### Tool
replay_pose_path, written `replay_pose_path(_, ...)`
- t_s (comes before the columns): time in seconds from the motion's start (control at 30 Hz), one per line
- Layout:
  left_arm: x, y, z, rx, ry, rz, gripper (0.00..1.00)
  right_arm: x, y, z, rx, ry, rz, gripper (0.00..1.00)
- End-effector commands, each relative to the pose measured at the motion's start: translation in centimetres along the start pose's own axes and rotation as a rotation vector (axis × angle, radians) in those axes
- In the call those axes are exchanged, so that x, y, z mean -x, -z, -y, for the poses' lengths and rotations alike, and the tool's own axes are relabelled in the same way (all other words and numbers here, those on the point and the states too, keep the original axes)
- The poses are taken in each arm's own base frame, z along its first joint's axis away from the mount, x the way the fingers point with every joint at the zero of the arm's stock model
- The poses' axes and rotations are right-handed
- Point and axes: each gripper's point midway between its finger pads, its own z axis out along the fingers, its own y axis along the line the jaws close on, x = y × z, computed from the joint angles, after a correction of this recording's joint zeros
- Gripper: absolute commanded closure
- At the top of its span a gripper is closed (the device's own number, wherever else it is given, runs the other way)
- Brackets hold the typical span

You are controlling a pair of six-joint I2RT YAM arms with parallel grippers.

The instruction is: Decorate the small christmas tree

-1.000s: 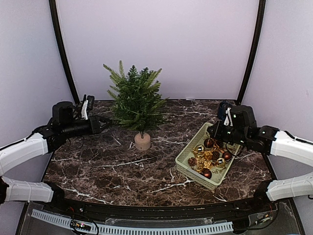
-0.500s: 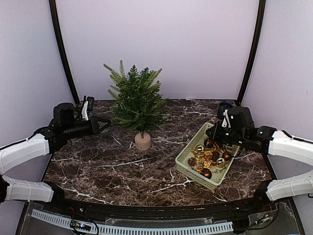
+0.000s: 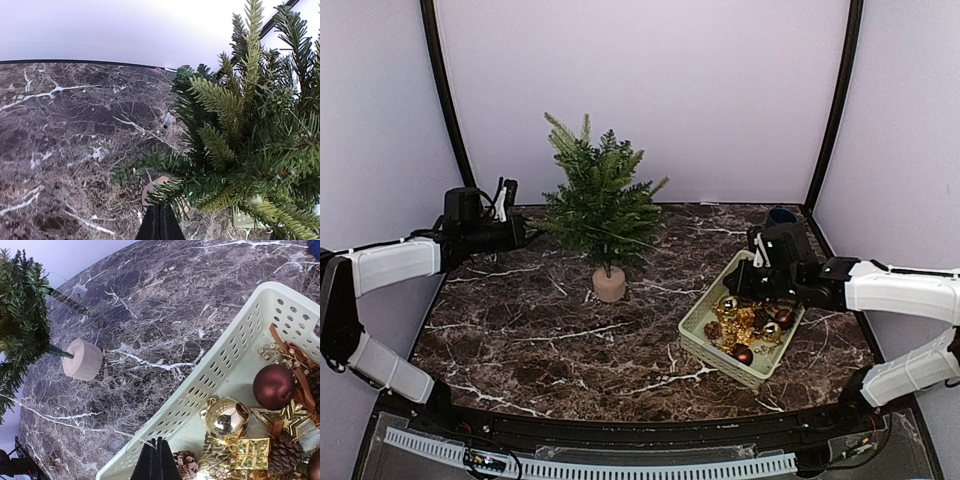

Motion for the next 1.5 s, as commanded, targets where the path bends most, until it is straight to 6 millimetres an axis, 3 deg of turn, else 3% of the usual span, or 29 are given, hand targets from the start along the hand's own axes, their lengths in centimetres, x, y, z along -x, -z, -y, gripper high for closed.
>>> replay_pose_path(0.0, 2.2, -0.7, 0.4, -0.076, -0.081, 0.013, 1.0, 1.8, -0.6, -2.9, 0.07, 0.025, 0.036, 1.0)
replay_pose_path(0.23, 3.7, -1.9, -1.6, -0.076, -0.089, 0.012, 0.97, 1.5, -2.9, -4.2, 0.105, 0.022, -0.001, 1.0)
replay_pose_path(0.3, 4.2, -1.8, -1.7, -0.057, -0.106, 0.019, 0.86, 1.1, -3.5, -4.5, 0.114, 0.024, -0.017, 1.0)
replay_pose_path(0.37, 4.8, -1.3, -1.7, -0.03, -0.124, 0.034, 0.7, 1.0, -4.2, -4.7, 0.12, 0.028, -0.019, 1.0)
replay_pose_path(0.53, 6.4, 2.2, -2.1, 0.134, -0.17, 0.116, 0.4, 0.5, -4.6, -5.6, 0.161, 0.04, -0.039, 1.0)
replay_pose_path(0.57, 5.7, 2.7, -2.6, 0.167, -0.157, 0.106, 0.35, 0.4, -4.7, -5.7, 0.167, 0.043, -0.041, 1.0)
replay_pose_path(0.6, 6.5, 4.2, -2.2, 0.206, -0.167, 0.152, 0.33, 0.3, -4.7, -5.9, 0.172, 0.047, -0.042, 1.0)
replay_pose_path(0.63, 5.6, 4.8, -2.6, 0.232, -0.146, 0.144, 0.3, 0.2, -4.6, -6.0, 0.178, 0.05, -0.047, 1.0)
replay_pose_path(0.67, 6.2, 6.4, -1.9, 0.261, -0.154, 0.189, 0.29, 0.1, -4.6, -6.1, 0.185, 0.053, -0.051, 1.0)
replay_pose_path(0.7, 4.9, 6.9, -2.2, 0.281, -0.124, 0.178, 0.29, 0.0, -4.5, -6.2, 0.191, 0.056, -0.053, 1.0)
replay_pose_path(0.73, 5.3, 8.3, -0.8, 0.286, -0.134, 0.224, 0.28, -0.1, -4.4, -6.4, 0.2, 0.06, -0.056, 1.0)
replay_pose_path(0.83, 2.8, 10.0, 2.7, 0.273, -0.126, 0.244, 0.28, -0.4, -4.0, -6.8, 0.216, 0.074, -0.062, 1.0)
replay_pose_path(1.0, -0.9, 10.2, 7.8, 0.172, -0.044, 0.23, 0.3, -0.9, -3.1, -6.9, 0.235, 0.084, -0.064, 1.0)
replay_pose_path(1.13, -3.6, 7.8, 12.4, 0.068, -0.025, 0.168, 0.31, -1.1, -1.9, -7.3, 0.272, 0.082, -0.058, 1.0)
replay_pose_path(1.17, -4.2, 6.8, 14.5, 0.028, -0.036, 0.147, 0.31, -1.1, -1.6, -7.4, 0.28, 0.084, -0.054, 1.0)
replay_pose_path(1.2, -3.5, 6.5, 16.4, -0.015, -0.036, 0.165, 0.31, -1.0, -1.3, -7.6, 0.288, 0.086, -0.049, 1.0)
replay_pose_path(1.23, -5.0, 5.0, 17.9, -0.035, -0.055, 0.122, 0.31, -1.0, -1.0, -7.6, 0.295, 0.088, -0.046, 1.0)
replay_pose_path(1.27, -4.1, 4.8, 19.9, -0.085, -0.051, 0.15, 0.31, -1.1, -0.8, -7.7, 0.3, 0.092, -0.047, 1.0)
replay_pose_path(1.3, -5.6, 3.4, 21.2, -0.109, -0.067, 0.11, 0.31, -1.1, -0.7, -7.6, 0.301, 0.092, -0.045, 1.0)
replay_pose_path(1.33, -4.5, 3.3, 23.2, -0.161, -0.059, 0.145, 0.31, -1.2, -0.6, -7.6, 0.303, 0.092, -0.045, 1.0)
replay_pose_path(1.37, -5.9, 2.1, 24.3, -0.183, -0.071, 0.111, 0.31, -1.2, -0.5, -7.6, 0.306, 0.093, -0.046, 1.0)
replay_pose_path(1.47, -6.6, -0.1, 28.1, -0.296, -0.058, 0.114, 0.3, -1.5, -0.3, -7.5, 0.311, 0.095, -0.048, 1.0)
